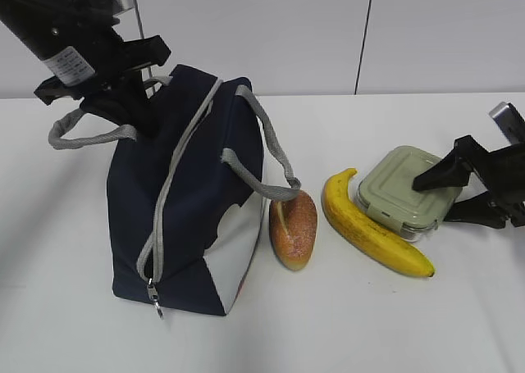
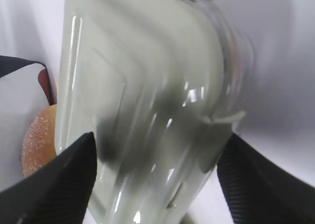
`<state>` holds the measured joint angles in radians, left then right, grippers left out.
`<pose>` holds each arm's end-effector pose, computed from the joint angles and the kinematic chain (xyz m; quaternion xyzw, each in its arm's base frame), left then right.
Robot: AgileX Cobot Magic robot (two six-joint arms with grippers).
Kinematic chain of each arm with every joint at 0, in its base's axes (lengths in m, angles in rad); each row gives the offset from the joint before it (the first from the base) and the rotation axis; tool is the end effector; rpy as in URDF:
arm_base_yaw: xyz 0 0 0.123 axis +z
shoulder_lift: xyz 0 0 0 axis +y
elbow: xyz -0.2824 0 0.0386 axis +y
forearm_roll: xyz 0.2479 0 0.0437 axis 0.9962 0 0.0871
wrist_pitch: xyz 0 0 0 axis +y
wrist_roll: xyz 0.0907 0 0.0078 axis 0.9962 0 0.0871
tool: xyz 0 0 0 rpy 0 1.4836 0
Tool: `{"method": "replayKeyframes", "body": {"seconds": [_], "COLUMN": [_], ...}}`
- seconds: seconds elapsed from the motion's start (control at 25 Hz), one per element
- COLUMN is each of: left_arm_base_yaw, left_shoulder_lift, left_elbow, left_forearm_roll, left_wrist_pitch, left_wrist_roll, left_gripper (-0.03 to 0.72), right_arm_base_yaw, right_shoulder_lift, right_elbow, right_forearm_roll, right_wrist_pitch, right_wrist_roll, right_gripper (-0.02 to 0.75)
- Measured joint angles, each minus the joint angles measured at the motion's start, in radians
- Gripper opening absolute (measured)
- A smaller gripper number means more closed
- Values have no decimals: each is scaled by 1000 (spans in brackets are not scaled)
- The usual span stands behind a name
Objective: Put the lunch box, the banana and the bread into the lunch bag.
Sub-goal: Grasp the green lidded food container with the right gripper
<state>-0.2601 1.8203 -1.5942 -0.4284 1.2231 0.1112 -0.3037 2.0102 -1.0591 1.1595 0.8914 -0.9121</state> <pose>0.3565 -0.1317 0.2927 0.1291 0.9646 -0.2133 0.0862 0.3536 -0.0427 0.1239 0.1149 0.9092 0.3663 0.1610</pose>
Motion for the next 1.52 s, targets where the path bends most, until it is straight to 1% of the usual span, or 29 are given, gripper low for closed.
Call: {"method": "replayKeyframes", "body": {"seconds": [0.64,1.36,1.44,1.52], "left_arm_base_yaw": [0,0,0,0], "left_shoulder_lift": [0,0,0,0], "left_elbow": [0,0,0,0], "left_forearm_roll": [0,0,0,0], "left_wrist_pitch": [0,0,0,0], "left_wrist_roll": [0,0,0,0], "left_gripper": [0,0,0,0], "right_arm_base_yaw": [0,8,8,8], "right_shoulder_lift": [1,2,2,2], "right_elbow": [0,0,0,0], "right_forearm_roll": [133,145,145,145], "right_wrist_pitch": [-12,-65,-68,-70], "right_wrist_roll": [-23,-68,-68,-71], "right_gripper": [562,562,549,507]}}
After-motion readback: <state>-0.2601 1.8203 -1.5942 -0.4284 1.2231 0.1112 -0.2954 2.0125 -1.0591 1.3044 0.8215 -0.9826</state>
